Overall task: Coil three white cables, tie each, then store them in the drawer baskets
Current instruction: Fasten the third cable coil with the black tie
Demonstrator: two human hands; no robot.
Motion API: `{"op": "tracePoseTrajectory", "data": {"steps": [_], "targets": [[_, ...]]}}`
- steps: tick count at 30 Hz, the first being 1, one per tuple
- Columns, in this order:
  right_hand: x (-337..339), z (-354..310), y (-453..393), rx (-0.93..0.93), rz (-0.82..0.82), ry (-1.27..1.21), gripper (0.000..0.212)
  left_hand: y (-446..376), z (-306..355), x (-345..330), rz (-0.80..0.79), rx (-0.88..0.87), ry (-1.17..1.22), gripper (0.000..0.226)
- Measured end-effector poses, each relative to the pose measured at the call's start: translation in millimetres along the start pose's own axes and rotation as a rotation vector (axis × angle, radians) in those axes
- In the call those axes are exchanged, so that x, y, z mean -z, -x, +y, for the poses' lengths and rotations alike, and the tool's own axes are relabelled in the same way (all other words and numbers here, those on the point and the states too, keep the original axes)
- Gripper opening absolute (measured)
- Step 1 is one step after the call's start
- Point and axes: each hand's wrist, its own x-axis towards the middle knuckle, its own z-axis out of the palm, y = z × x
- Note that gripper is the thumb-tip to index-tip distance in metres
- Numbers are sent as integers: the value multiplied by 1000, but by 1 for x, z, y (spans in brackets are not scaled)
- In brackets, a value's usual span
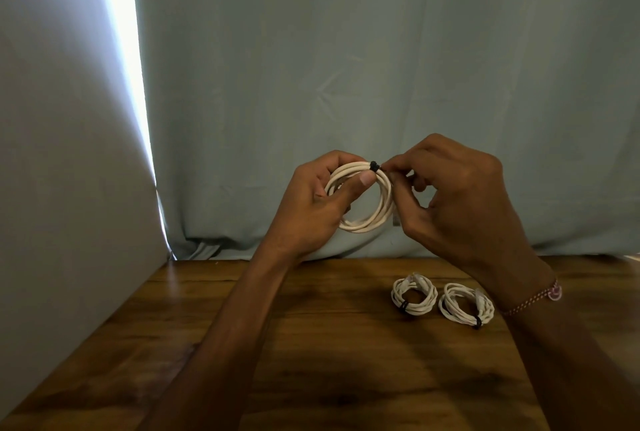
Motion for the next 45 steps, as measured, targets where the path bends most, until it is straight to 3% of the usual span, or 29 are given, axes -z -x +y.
{"op": "tracePoseTrajectory", "data": {"steps": [8, 17, 27, 36, 45], "targets": [[1, 4, -1, 25, 4, -92, 11, 1, 1, 0, 6, -42, -71, 15], [9, -1, -4, -275, 4, -297, 14, 1, 2, 0, 9, -82, -64, 14], [25, -1, -8, -471, -225, -428, 4, 2, 8, 7, -59, -175, -44, 12], [22, -5, -8, -545, -315, -448, 6, 4, 8, 5, -81, -219, -80, 15], [14, -11, -6, -578, -271, -452, 7, 4, 9, 7, -75, -233, -123, 16]]}}
